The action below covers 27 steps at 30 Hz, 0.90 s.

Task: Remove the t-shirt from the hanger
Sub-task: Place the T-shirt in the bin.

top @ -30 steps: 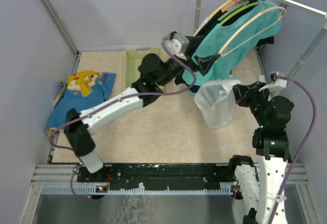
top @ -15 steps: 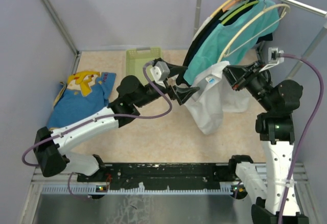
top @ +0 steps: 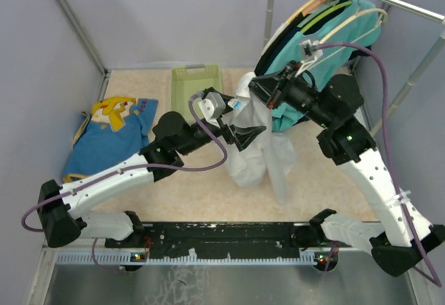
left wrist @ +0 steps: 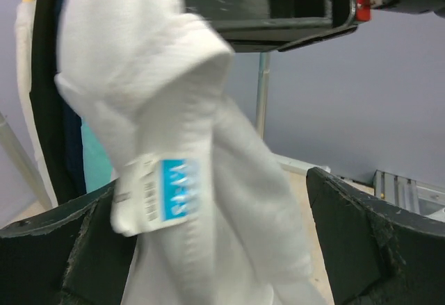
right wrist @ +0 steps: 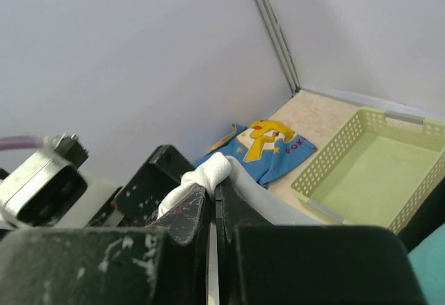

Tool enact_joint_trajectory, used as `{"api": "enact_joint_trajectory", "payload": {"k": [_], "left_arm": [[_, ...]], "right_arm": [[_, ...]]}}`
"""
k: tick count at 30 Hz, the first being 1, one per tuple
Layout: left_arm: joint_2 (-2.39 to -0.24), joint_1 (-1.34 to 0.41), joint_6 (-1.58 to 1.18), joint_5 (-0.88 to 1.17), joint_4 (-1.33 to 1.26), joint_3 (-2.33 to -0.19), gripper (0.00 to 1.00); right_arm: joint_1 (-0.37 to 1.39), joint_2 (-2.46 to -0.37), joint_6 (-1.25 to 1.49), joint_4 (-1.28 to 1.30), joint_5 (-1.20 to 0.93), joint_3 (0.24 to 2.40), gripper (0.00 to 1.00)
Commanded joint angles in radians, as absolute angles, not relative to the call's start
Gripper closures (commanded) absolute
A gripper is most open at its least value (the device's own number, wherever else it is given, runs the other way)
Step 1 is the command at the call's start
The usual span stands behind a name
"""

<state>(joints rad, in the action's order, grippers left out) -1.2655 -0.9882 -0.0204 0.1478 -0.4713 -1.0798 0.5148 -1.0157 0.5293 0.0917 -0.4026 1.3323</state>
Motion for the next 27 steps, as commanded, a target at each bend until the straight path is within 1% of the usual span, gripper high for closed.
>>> {"api": "enact_joint_trajectory", "payload": {"k": [1, 5, 10, 13, 14, 15, 16, 18, 19, 20, 22, 23, 27], "left_arm": [[-1.233, -0.997, 0.001, 0.061, -0.480, -1.015, 0.00], [-1.218, -0.997, 0.002, 0.005, -0.497, -0.951, 0.00], [-1.152, -0.996, -0.021, -0.100, -0.593, -0.803, 0.00], [-1.152, -0.993, -0.024, -0.143, -0.622, -0.775, 0.01], [-1.160, -0.990, -0.023, -0.149, -0.631, -0.774, 0.05], [-1.170, -0.987, -0.023, -0.155, -0.642, -0.777, 0.12], [-1.184, -0.986, -0.022, -0.161, -0.656, -0.782, 0.22], [-1.210, -0.983, -0.018, -0.183, -0.669, -0.811, 0.53], [-1.220, -0.981, -0.016, -0.202, -0.671, -0.825, 0.67], [-1.231, -0.978, -0.016, -0.214, -0.672, -0.838, 0.77], [-1.242, -0.970, -0.013, -0.232, -0.666, -0.865, 0.93], [-1.245, -0.966, -0.008, -0.240, -0.660, -0.879, 1.00], [-1.237, -0.944, 0.046, -0.305, -0.625, -0.940, 1.00]], "right_arm": [[0.623, -1.080, 0.445, 0.046, -0.261, 1.424, 1.00], [0.690, -1.157, 0.418, 0.051, -0.207, 1.505, 1.00], [0.704, -1.193, 0.410, 0.040, -0.161, 1.569, 1.00], [0.715, -1.211, 0.405, 0.050, -0.166, 1.604, 1.00], [0.722, -1.216, 0.402, 0.054, -0.164, 1.613, 1.00], [0.730, -1.221, 0.397, 0.058, -0.161, 1.619, 1.00], [0.737, -1.224, 0.394, 0.060, -0.158, 1.622, 1.00], [0.748, -1.225, 0.389, 0.062, -0.150, 1.621, 1.00], [0.751, -1.224, 0.386, 0.067, -0.146, 1.621, 1.00], [0.753, -1.221, 0.384, 0.070, -0.143, 1.620, 1.00], [0.755, -1.210, 0.378, 0.075, -0.130, 1.610, 1.00], [0.755, -1.198, 0.374, 0.077, -0.120, 1.603, 1.00], [0.755, -1.155, 0.345, 0.109, -0.044, 1.562, 1.00]]}}
